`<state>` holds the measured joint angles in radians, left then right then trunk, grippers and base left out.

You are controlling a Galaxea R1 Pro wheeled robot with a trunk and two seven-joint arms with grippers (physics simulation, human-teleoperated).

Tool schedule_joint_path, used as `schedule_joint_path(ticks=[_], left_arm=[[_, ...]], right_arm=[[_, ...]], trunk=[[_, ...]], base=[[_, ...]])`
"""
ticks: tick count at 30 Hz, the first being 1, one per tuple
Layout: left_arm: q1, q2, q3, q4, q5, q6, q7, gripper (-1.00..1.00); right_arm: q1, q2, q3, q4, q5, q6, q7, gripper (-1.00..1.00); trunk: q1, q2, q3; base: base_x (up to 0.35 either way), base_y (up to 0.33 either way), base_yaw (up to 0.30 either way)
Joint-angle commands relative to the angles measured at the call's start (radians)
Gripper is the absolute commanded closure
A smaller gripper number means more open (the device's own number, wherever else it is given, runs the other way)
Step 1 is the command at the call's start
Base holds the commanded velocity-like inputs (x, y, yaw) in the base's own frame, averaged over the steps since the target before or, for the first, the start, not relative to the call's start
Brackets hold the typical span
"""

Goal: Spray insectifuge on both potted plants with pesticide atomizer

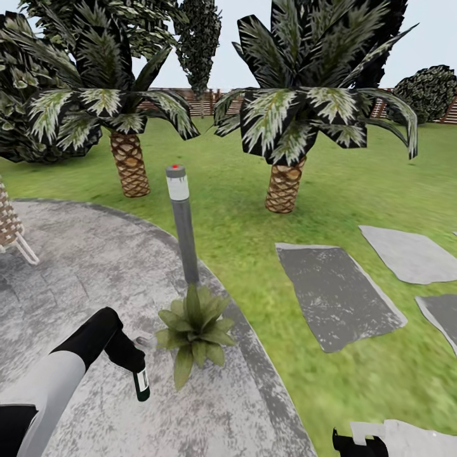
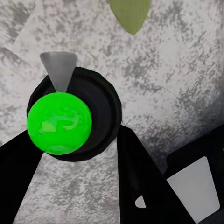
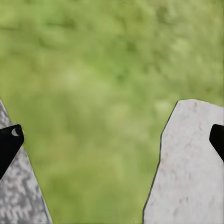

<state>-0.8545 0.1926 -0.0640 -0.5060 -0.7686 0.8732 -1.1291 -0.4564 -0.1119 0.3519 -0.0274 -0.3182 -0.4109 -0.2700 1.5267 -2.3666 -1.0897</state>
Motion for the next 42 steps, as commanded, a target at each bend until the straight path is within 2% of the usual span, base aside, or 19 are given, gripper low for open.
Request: schedule_joint_path(ticks=[1,4,8,10,11,15,22,29,31,33,36,42], left_arm=[[-0.001,0.001,-0.003,-0.002,-0.006,0.006,-0.009,1.00],[0.000,0.004,-0.013,-0.002,-0.007,0.002,-0.013,1.00],[0.007,0.023,-0.137,0.000,-0.017,-0.005,-0.100,1.00],[0.013,0.039,-0.174,0.000,-0.032,-0.007,-0.134,1.00],[0.015,0.044,-0.179,0.000,-0.035,-0.007,-0.139,1.00],[0.015,0.048,-0.183,-0.001,-0.038,-0.008,-0.144,1.00],[0.002,0.040,-0.186,-0.002,-0.039,-0.007,-0.147,1.00],[0.015,0.045,-0.187,-0.001,-0.092,-0.013,-0.147,1.00],[0.019,0.050,-0.187,0.014,-0.106,-0.090,-0.147,1.00],[0.033,0.054,-0.186,0.021,-0.107,-0.137,-0.147,1.00],[0.051,0.056,-0.178,0.023,-0.109,-0.159,-0.148,1.00],[0.038,0.052,-0.176,0.011,-0.109,-0.152,-0.146,1.00]], right_arm=[[0.000,0.000,0.009,0.000,-0.007,-0.002,-0.003,-1.00],[0.000,0.000,0.009,0.000,-0.007,-0.002,-0.003,-1.00],[0.000,0.000,0.009,0.000,-0.007,-0.002,-0.003,-1.00],[0.000,0.000,0.009,0.000,-0.007,-0.002,-0.003,-1.00],[0.000,0.000,0.009,0.000,-0.007,-0.002,-0.004,-1.00],[0.001,0.000,0.009,0.001,-0.007,-0.002,-0.004,-1.00],[0.005,-0.002,0.009,0.001,-0.005,-0.002,-0.002,-1.00],[0.005,-0.002,0.010,0.001,-0.004,-0.002,0.000,-1.00],[0.005,-0.002,0.010,0.001,-0.004,-0.002,0.000,-1.00],[0.005,-0.002,0.010,0.001,-0.004,-0.002,0.000,-1.00],[0.005,-0.002,0.010,0.001,-0.004,-0.002,-0.001,-1.00],[0.005,-0.002,0.010,0.001,-0.005,-0.002,-0.001,-1.00]], trunk=[[0.000,0.000,-0.001],[0.000,0.000,-0.001],[0.000,0.000,-0.001],[0.000,0.000,-0.001],[0.000,0.000,-0.001],[0.000,0.000,-0.001],[0.000,0.000,-0.001],[0.000,0.000,-0.001],[0.000,0.000,-0.001],[0.000,0.000,-0.001],[0.000,0.000,-0.001],[0.000,0.000,-0.001]], base=[[0.312,0.043,0.000],[0.115,0.016,0.000],[0.014,0.002,0.000],[0.001,0.000,0.000],[0.000,0.000,0.000],[0.010,0.010,0.000],[0.180,0.178,0.000],[0.021,0.020,0.000],[0.000,0.000,0.000],[0.000,0.000,0.000],[0.000,0.000,0.000],[0.080,0.020,0.000]])
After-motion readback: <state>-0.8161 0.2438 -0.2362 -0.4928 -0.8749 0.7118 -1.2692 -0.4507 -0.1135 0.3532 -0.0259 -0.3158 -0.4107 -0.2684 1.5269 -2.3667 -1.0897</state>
